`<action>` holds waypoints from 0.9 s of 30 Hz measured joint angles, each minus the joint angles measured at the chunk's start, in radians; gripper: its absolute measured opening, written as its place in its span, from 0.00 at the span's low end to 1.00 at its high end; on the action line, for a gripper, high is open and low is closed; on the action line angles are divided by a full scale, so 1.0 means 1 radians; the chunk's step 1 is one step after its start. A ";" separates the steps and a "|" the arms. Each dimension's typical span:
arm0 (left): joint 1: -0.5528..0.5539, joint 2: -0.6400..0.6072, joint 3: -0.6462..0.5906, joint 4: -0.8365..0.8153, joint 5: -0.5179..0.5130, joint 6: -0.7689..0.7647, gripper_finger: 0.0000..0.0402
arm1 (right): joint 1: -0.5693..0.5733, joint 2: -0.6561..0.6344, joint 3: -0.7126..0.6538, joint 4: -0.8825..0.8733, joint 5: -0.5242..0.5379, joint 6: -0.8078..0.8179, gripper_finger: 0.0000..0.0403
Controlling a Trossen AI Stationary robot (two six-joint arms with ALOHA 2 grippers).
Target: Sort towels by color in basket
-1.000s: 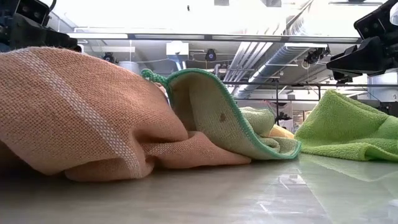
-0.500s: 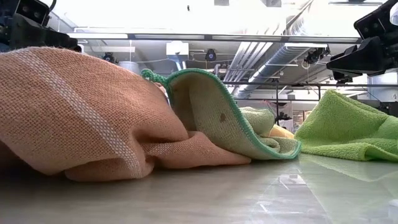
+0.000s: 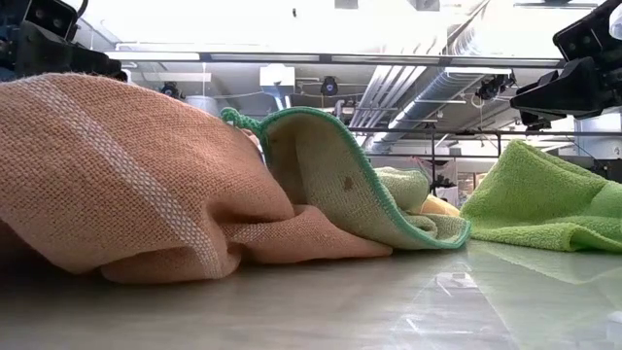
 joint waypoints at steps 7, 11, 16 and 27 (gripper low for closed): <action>0.000 0.000 0.000 0.000 0.000 0.000 0.12 | 0.000 0.000 0.000 0.000 0.000 0.000 0.00; 0.000 0.000 0.000 0.000 0.000 0.000 0.12 | 0.000 0.000 0.000 0.000 0.000 0.000 0.00; 0.000 0.000 0.000 0.000 0.000 0.000 0.12 | 0.000 0.000 0.000 0.000 0.000 -0.005 0.00; 0.000 0.000 0.000 0.000 -0.004 0.000 0.12 | 0.002 0.000 0.000 0.267 -0.111 0.173 0.00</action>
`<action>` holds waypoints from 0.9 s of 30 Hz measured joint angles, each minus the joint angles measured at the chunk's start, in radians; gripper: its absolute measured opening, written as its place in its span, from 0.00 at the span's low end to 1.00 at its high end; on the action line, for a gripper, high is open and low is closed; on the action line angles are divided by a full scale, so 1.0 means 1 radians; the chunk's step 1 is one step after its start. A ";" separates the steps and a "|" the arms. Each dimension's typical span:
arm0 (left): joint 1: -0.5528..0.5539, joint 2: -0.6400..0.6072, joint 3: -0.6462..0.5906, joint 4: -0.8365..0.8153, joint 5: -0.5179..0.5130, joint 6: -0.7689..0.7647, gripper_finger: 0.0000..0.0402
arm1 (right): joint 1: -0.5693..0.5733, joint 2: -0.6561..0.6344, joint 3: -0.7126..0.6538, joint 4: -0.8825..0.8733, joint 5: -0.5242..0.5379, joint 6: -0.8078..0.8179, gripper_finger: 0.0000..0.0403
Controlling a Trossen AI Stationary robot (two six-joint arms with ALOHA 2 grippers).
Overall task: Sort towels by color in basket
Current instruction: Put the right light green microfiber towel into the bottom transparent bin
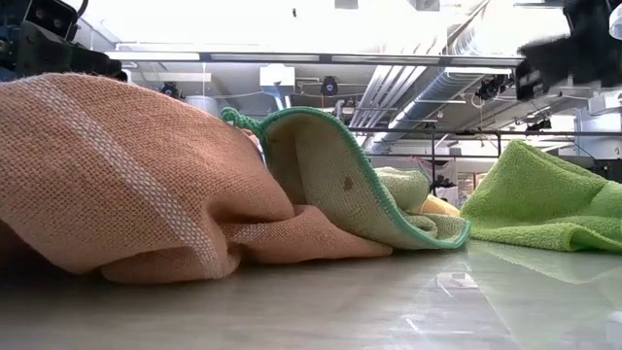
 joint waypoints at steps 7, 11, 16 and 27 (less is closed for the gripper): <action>0.000 0.000 0.000 0.000 0.000 0.000 0.12 | -0.001 0.005 0.000 0.418 0.266 0.829 0.00; 0.000 0.000 0.000 0.000 0.000 0.000 0.12 | -0.001 0.006 0.001 0.666 0.305 0.972 0.00; 0.000 0.000 0.000 0.000 0.001 0.000 0.12 | -0.001 0.007 0.026 0.760 0.283 0.937 0.00; 0.000 0.000 0.000 0.000 0.005 0.000 0.12 | -0.001 0.392 0.560 -0.516 0.270 0.737 0.16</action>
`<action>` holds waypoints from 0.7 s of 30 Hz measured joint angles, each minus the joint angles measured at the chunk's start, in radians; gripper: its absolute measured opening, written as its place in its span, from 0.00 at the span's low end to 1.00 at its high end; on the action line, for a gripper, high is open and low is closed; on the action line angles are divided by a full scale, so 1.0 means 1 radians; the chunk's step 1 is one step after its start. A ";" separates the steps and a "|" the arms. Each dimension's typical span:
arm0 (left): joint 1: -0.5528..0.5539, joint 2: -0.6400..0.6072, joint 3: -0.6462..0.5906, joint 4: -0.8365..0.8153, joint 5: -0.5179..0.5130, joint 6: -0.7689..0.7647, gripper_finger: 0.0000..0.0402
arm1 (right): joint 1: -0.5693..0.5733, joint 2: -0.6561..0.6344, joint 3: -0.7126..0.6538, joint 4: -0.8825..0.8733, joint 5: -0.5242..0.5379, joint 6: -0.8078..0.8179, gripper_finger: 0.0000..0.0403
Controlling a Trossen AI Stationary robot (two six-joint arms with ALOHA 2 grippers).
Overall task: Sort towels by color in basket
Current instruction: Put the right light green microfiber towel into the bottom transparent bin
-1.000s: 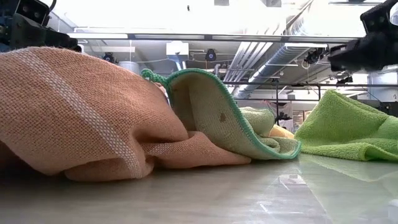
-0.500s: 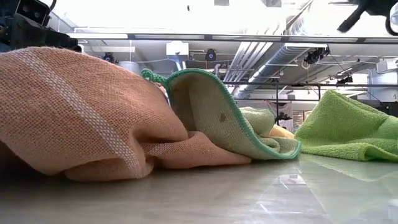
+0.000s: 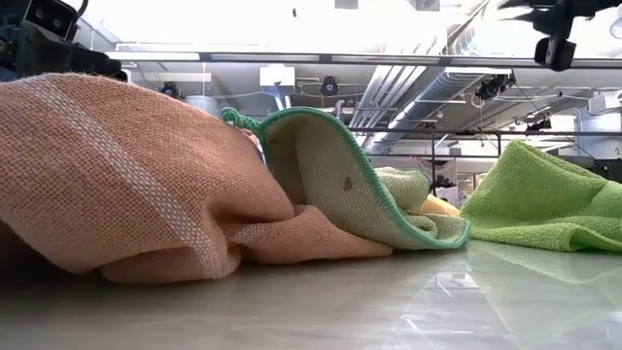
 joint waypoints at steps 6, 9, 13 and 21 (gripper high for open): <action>0.000 0.000 0.000 0.000 0.000 0.000 0.12 | 0.016 0.403 0.193 -0.335 -0.133 -0.312 0.38; 0.000 0.000 0.000 0.000 0.000 0.000 0.12 | 0.055 0.579 0.223 -0.388 -0.156 -0.501 0.48; 0.000 0.000 0.000 0.000 0.000 0.000 0.12 | 0.108 0.772 0.229 -0.402 -0.167 -0.599 0.58; 0.000 0.000 0.000 0.000 -0.001 0.000 0.12 | 0.173 1.042 0.229 -0.392 -0.017 -0.524 0.50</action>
